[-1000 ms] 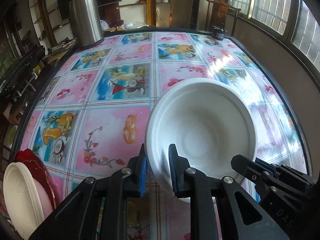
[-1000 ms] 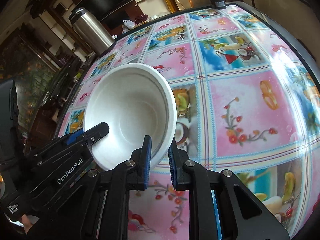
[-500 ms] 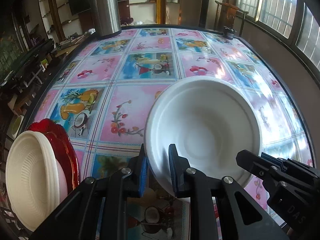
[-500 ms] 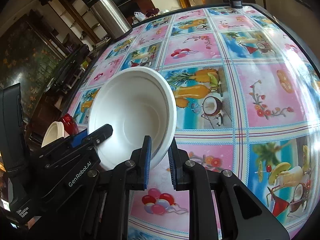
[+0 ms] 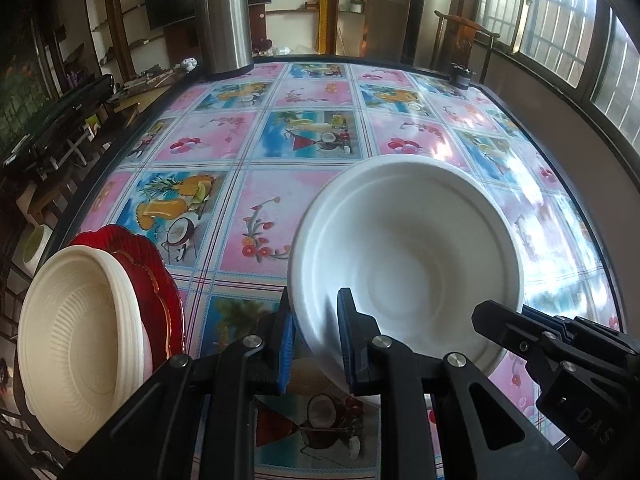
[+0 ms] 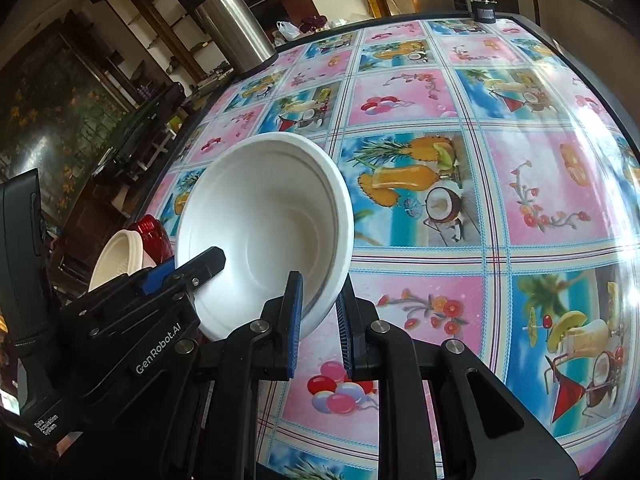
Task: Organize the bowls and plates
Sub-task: 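Carry the white bowl over the bowl stack on the red plates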
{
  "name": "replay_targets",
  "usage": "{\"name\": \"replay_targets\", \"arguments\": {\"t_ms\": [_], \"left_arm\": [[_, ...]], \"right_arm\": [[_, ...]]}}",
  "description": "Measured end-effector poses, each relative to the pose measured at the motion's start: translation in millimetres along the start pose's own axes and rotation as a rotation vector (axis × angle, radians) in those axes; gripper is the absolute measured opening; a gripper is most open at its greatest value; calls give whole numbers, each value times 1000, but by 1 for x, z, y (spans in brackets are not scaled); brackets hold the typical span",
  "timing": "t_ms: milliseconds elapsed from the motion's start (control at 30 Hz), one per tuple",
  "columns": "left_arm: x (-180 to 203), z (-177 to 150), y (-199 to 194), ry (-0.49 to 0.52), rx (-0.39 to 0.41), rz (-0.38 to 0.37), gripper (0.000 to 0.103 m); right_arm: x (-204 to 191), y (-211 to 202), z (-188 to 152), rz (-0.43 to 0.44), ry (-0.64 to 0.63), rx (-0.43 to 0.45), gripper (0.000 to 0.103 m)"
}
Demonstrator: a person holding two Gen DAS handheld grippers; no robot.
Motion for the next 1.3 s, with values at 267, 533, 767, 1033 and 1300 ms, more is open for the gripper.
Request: {"name": "replay_targets", "arguments": {"t_ms": [267, 533, 767, 1033, 1300], "left_arm": [[-8, 3, -10, -16, 21, -1, 19], [-28, 7, -27, -38, 51, 22, 19], [-62, 7, -44, -78, 72, 62, 19], [-111, 9, -70, -150, 122, 136, 19], [-158, -9, -77, -217, 101, 187, 19]], "right_arm": [[-11, -5, 5, 4, -23, 12, 16], [-34, -8, 11, 26, -62, 25, 16], [-71, -6, 16, 64, -120, 27, 16], [-127, 3, 19, 118, -204, 17, 16], [-179, 25, 3, 168, -294, -45, 17]]}}
Point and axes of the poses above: each gripper's, at about its wrist camera, not at the fingertips, and y roughly the way its jaws point, x to its right, z to its top, the point moved 9 cm from there along y, roughly the way its jaws point, and after that the axes turned 1 degree about -y, right-handed, at the moved point
